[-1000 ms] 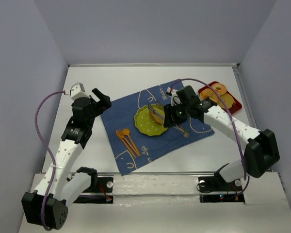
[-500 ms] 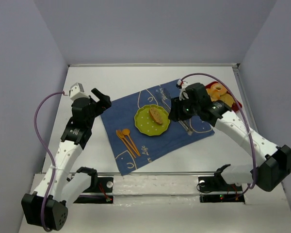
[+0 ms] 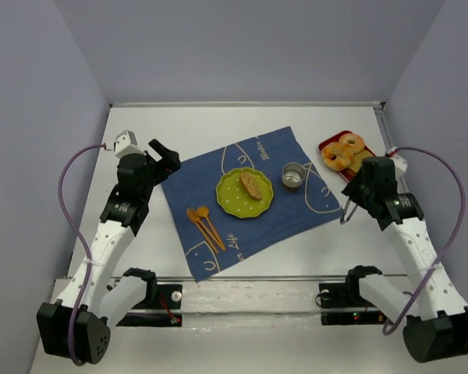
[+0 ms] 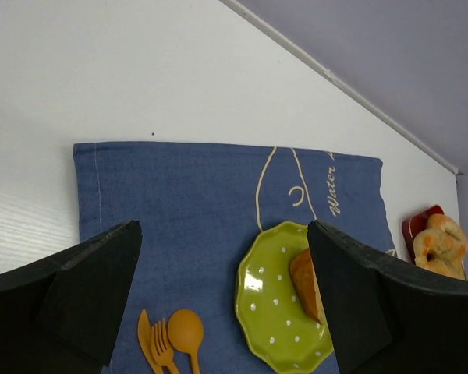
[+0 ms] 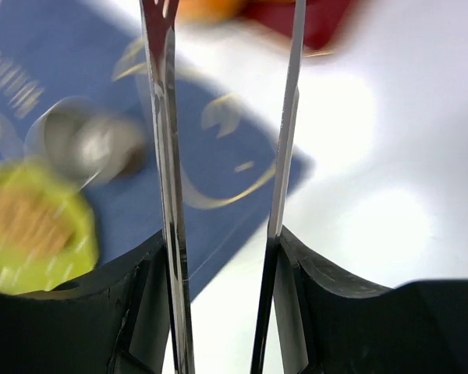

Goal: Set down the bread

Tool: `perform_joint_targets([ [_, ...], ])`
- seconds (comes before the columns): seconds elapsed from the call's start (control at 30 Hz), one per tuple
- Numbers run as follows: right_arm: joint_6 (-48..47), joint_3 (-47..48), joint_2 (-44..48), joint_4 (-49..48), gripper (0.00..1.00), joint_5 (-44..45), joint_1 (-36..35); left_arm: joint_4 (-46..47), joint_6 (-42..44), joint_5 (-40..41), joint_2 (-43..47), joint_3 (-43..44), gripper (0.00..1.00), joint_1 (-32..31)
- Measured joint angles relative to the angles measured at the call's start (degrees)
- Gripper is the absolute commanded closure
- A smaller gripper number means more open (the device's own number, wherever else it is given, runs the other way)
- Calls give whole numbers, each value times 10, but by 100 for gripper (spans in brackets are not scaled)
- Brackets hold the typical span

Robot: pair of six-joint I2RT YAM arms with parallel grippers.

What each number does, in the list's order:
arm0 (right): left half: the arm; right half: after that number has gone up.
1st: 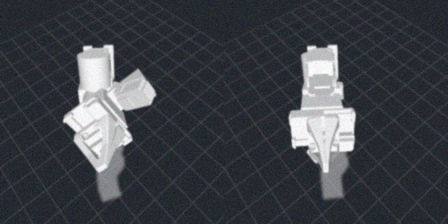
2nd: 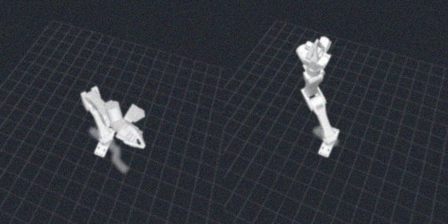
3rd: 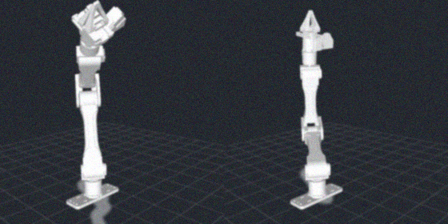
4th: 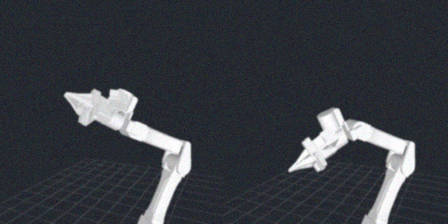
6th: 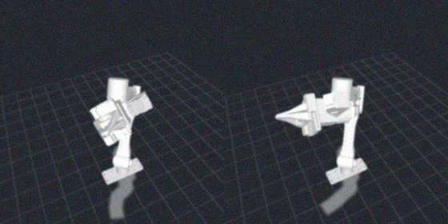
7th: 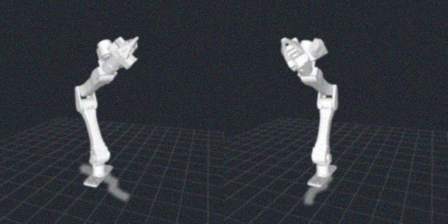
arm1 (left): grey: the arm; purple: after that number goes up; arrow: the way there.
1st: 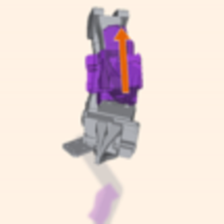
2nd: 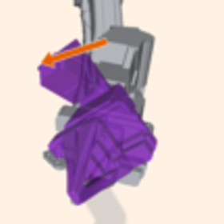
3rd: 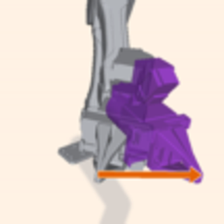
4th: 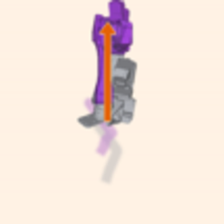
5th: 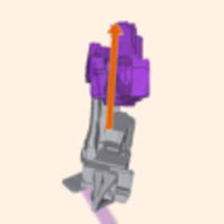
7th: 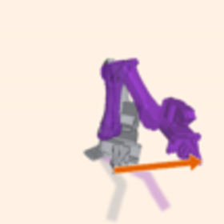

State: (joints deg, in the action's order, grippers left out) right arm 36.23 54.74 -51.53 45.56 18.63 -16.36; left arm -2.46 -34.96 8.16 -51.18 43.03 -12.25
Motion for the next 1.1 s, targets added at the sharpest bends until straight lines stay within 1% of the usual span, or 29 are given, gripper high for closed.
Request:
perform_joint_targets([
  [0.03, 4, -15, 2, 1, 48, 10, 46, 2, 0, -3, -5, 1, 1, 0],
  [0.07, 8, -40, 2, -2, 48, 23, 108, 5, 0, -6, -11, 1, 1, 0],
  [0.13, 10, -56, -5, -4, 48, 31, 178, 11, 2, -15, -25, 2, 1, 0],
  [0.17, 9, -71, -10, -11, 48, 33, 227, 13, 4, -20, -33, 4, 1, 0],
  [0.27, 8, -119, -21, -46, 49, 23, 316, 18, 6, -31, -54, 10, 1, 0],
  [0.37, 9, -172, -33, -81, 47, 10, 373, 23, 7, -38, -64, 11, 1, 3],
  [0.4, 10, -188, -40, -90, 41, -2, 385, 24, 9, -39, -65, 11, 1, 3],
  [0.5, 15, -217, -58, -105, 37, -35, 415, 27, 10, -41, -65, 11, 1, 7],
  [0.53, 19, -222, -62, -110, 34, -47, 423, 27, 11, -41, -65, 11, 1, 8],
  [0.63, 26, -226, -73, -131, 30, -73, 438, 26, 12, -40, -62, 11, 1, 13],
  [0.67, 28, -226, -80, -137, 27, -82, 441, 25, 13, -39, -57, 10, 1, 15],
  [0.77, 31, -226, -128, -156, 22, -107, 452, 21, 13, -33, -32, 9, 1, 18],
  [0.83, 31, -226, -152, -158, 21, -117, 455, 22, 13, -30, -11, 9, 1, 19],
  [0.93, 31, -225, -160, -162, 17, -125, 456, 22, 13, -25, 12, 9, 1, 23],
  [0.97, 31, -225, -160, -162, 14, -125, 456, 22, 13, -24, 16, 9, 1, 23],
  [1.0, 31, -225, -158, -162, 8, -125, 456, 22, 13, -22, 17, 9, 1, 23],
  [1.1, 34, -226, -145, -160, 0, -124, 456, 21, 13, -21, 16, 8, 1, 24],
])
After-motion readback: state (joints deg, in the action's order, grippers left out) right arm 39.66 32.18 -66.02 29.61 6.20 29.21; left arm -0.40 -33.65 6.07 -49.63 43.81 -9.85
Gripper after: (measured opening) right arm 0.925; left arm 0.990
